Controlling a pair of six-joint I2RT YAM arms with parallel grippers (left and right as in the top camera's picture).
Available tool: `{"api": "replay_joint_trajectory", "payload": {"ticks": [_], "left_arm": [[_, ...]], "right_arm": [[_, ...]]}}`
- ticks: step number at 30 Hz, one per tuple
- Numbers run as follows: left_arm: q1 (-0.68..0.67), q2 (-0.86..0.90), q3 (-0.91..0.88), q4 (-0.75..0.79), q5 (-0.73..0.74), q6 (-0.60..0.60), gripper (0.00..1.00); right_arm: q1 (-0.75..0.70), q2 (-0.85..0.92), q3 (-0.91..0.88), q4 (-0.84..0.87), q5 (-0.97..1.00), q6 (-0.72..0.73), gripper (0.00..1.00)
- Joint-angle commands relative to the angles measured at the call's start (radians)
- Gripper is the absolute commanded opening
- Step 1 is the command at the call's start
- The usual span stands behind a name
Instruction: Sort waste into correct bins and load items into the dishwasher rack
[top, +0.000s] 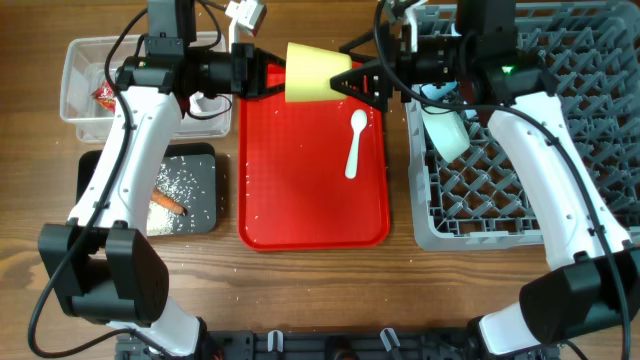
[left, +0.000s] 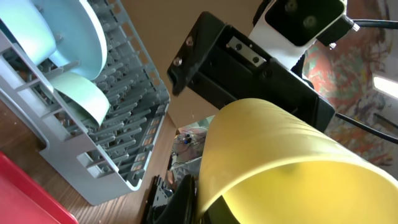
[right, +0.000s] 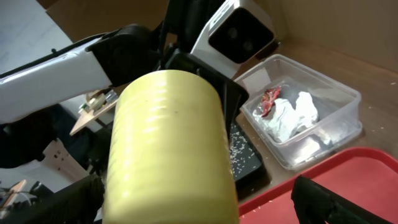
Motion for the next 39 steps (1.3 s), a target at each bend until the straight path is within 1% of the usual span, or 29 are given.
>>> {"api": "replay_joint_trajectory", "payload": {"ticks": [1, 3, 4, 7, 9, 10, 13, 15, 16, 17, 18, 19, 20, 21, 22, 23, 24, 25, 26, 27, 28, 29, 33, 36, 39], "left_arm": [[-0.007, -0.013, 0.008, 0.019, 0.035, 0.017, 0.04], [-0.021, -0.013, 0.008, 0.039, 0.035, 0.017, 0.04], [-0.028, -0.013, 0.008, 0.039, 0.034, 0.017, 0.04], [-0.034, -0.013, 0.008, 0.043, 0.022, 0.017, 0.04], [-0.034, -0.013, 0.008, 0.043, 0.015, 0.017, 0.12], [-0.034, -0.013, 0.008, 0.043, 0.005, 0.018, 0.19], [-0.032, -0.013, 0.008, 0.043, -0.032, 0.018, 0.29], [-0.032, -0.013, 0.008, 0.042, -0.091, 0.017, 0.34], [-0.032, -0.013, 0.008, 0.041, -0.150, 0.017, 0.37], [-0.032, -0.013, 0.008, 0.032, -0.244, 0.017, 0.44], [-0.032, -0.013, 0.008, 0.008, -0.371, 0.017, 0.52], [-0.032, -0.013, 0.007, -0.023, -0.534, 0.018, 0.62], [-0.033, -0.013, 0.007, -0.044, -0.642, 0.017, 0.69], [-0.036, -0.013, 0.006, -0.081, -0.850, 0.017, 0.86], [-0.040, -0.012, 0.006, -0.110, -1.026, 0.017, 1.00], [-0.041, -0.011, 0.006, -0.125, -1.132, 0.017, 1.00], [-0.041, -0.011, 0.006, -0.140, -1.280, 0.018, 1.00], [-0.040, -0.011, 0.005, -0.143, -1.365, 0.017, 1.00], [-0.038, -0.011, 0.005, -0.147, -1.495, 0.018, 1.00], [-0.038, -0.011, 0.005, -0.147, -1.581, 0.018, 1.00], [-0.039, -0.011, 0.005, -0.147, -1.622, 0.018, 1.00], [-0.039, -0.011, 0.005, -0.146, -1.623, 0.017, 1.00], [-0.039, -0.011, 0.005, -0.147, -1.623, 0.017, 1.00], [-0.039, -0.011, 0.005, -0.147, -1.623, 0.017, 1.00], [-0.039, -0.011, 0.005, -0.147, -1.623, 0.017, 1.00]], "right_arm": [[0.033, 0.017, -0.012, 0.006, -0.035, -0.015, 0.96], [0.041, 0.017, -0.012, 0.023, -0.035, -0.014, 0.91], [0.044, 0.017, -0.012, 0.028, -0.035, -0.013, 0.87], [0.047, 0.017, -0.012, 0.027, -0.035, -0.013, 0.65], [0.043, 0.017, -0.012, 0.028, -0.035, -0.013, 0.64], [0.035, 0.017, -0.012, 0.028, -0.035, -0.011, 0.63], [-0.023, 0.014, -0.012, 0.019, -0.034, 0.020, 0.57], [-0.082, 0.006, -0.011, -0.031, 0.021, 0.045, 0.56], [-0.108, -0.002, -0.011, -0.070, 0.072, 0.046, 0.56], [-0.143, -0.021, -0.010, -0.147, 0.179, 0.047, 0.56], [-0.178, -0.044, -0.008, -0.224, 0.293, 0.050, 0.56], [-0.206, -0.074, -0.007, -0.305, 0.418, 0.071, 0.56], [-0.228, -0.100, -0.004, -0.371, 0.509, 0.077, 0.56], [-0.246, -0.132, 0.002, -0.462, 0.650, 0.113, 0.56], [-0.259, -0.165, 0.003, -0.563, 0.798, 0.145, 0.56], [-0.259, -0.187, 0.004, -0.647, 0.900, 0.172, 0.56], [-0.259, -0.199, 0.003, -0.743, 0.977, 0.179, 0.56], [-0.256, -0.201, 0.003, -0.816, 1.023, 0.201, 0.56], [-0.253, -0.200, 0.003, -0.911, 1.081, 0.233, 0.56], [-0.250, -0.199, 0.003, -0.994, 1.123, 0.257, 0.57], [-0.247, -0.199, 0.003, -1.056, 1.157, 0.282, 0.57], [-0.243, -0.199, 0.003, -1.117, 1.194, 0.314, 0.57], [-0.240, -0.188, -0.096, -1.102, 1.208, 0.353, 0.57], [-0.232, -0.155, -0.233, -1.020, 1.181, 0.352, 0.57], [-0.211, -0.117, -0.295, -0.929, 1.159, 0.350, 0.57]]}}
